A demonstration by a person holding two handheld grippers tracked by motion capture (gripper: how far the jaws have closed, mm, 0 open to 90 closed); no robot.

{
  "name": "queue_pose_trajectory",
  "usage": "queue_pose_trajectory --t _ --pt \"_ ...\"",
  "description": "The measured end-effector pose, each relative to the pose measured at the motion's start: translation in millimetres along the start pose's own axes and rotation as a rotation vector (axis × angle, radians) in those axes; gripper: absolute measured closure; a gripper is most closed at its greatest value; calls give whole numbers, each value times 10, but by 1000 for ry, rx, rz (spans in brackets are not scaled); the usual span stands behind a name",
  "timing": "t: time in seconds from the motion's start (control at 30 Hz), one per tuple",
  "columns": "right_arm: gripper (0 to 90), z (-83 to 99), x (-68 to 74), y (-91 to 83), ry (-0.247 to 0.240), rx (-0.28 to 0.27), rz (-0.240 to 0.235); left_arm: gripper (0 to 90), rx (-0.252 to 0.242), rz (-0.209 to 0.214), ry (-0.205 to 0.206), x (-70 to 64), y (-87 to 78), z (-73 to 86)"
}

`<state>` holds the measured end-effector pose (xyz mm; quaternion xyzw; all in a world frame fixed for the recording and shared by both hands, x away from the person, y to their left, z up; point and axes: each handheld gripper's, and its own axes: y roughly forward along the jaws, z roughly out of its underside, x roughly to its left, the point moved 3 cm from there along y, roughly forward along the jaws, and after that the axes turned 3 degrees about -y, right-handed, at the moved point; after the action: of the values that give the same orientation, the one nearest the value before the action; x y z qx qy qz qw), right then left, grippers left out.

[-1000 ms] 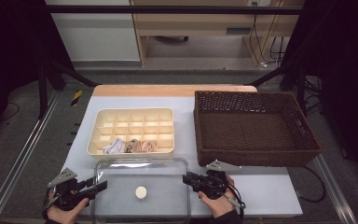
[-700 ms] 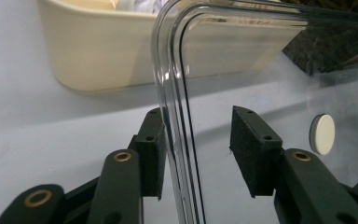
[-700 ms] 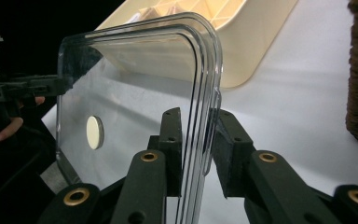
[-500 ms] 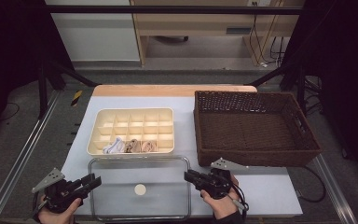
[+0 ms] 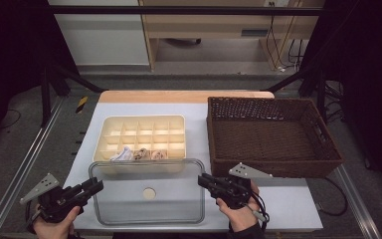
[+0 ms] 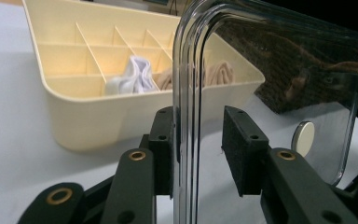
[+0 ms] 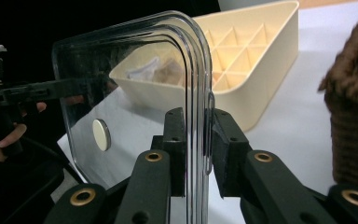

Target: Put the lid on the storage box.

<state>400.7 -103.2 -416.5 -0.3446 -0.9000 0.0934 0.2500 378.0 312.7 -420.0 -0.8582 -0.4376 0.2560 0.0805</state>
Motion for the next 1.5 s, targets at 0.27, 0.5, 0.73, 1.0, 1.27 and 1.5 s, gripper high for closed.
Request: queue_pose_trajectory --t 0.27,0.5,0.73,1.0,1.27,1.5 --pt "772 -198 32 59 -29 -31 11 640 -33 -7 9 73 43 -226" --pt "769 -411 22 166 -48 -64 18 637 -77 -16 16 147 76 -463" --pt "761 -650 -11 300 -50 -84 29 637 -106 -27 26 206 112 -731" --pt "754 -974 -38 424 -63 -109 37 638 -125 -33 29 289 157 -1034" --pt "750 -1179 -73 626 -67 -117 35 637 -142 -53 21 440 194 -1194" --pt "750 -1312 -71 778 -72 -90 46 631 -128 -58 -8 598 255 -1253"
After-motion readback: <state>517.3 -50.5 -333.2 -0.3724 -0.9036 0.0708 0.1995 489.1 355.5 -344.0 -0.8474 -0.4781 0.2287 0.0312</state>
